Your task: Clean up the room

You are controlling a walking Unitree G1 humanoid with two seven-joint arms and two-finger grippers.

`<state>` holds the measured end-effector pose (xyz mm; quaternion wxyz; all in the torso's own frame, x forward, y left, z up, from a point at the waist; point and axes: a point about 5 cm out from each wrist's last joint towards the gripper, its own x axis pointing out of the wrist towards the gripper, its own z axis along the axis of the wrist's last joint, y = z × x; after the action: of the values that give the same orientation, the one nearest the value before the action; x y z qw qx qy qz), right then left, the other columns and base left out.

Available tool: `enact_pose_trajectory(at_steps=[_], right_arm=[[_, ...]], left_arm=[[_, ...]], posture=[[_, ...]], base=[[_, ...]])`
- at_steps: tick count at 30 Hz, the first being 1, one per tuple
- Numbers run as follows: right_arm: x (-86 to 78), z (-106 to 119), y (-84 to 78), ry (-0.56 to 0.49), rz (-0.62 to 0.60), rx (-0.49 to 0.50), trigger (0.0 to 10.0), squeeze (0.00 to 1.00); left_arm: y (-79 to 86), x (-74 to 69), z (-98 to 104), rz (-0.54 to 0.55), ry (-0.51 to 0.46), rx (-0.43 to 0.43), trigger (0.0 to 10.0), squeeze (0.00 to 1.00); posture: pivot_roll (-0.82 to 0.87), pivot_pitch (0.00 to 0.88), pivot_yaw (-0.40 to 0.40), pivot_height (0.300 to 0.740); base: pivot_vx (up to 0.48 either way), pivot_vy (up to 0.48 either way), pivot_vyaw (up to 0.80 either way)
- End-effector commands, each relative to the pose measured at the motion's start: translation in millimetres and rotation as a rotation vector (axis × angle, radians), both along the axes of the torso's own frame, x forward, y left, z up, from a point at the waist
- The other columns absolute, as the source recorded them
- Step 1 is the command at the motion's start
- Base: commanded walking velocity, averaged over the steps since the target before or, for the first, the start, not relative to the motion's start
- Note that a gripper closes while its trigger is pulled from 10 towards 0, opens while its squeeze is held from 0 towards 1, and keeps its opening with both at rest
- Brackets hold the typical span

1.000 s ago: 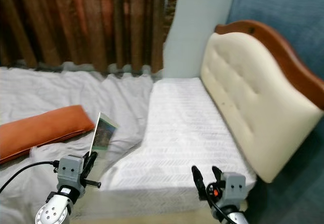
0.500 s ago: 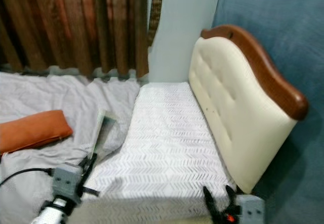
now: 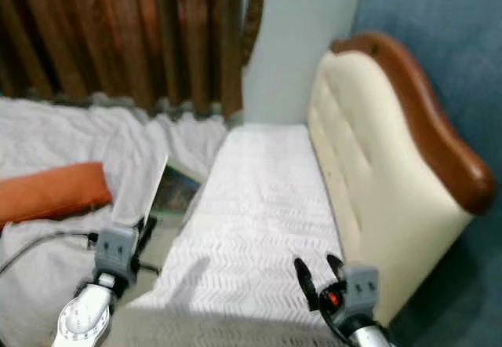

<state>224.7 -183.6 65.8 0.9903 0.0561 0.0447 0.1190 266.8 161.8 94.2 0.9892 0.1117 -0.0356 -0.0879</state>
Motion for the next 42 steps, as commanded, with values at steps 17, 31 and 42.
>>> enact_pose_trajectory(at_steps=[17,31,42], right_arm=[[1.2,-5,1.2,0.027,-0.001,-0.011,10.0,0.0],[-8.7,-10,2.1,0.065,-0.019,-0.017,10.0,0.0],[-26.6,-9,1.7,0.078,-0.027,-0.031,10.0,0.0]], left_arm=[[-5.1,22.8,-11,-0.068,0.059,-0.033,10.0,0.0],[-21.1,32.1,-20,-0.167,0.109,-0.005,10.0,0.0],[-47.5,52.4,-22,-0.274,0.171,-0.012,10.0,0.0]], posture=[[-0.04,0.0,-0.051,0.74],[-0.08,0.011,-0.024,0.74],[-0.16,0.036,0.011,0.74]], base=[[0.48,0.0,0.0],[0.411,0.0,-0.16],[0.0,0.0,-0.42]])
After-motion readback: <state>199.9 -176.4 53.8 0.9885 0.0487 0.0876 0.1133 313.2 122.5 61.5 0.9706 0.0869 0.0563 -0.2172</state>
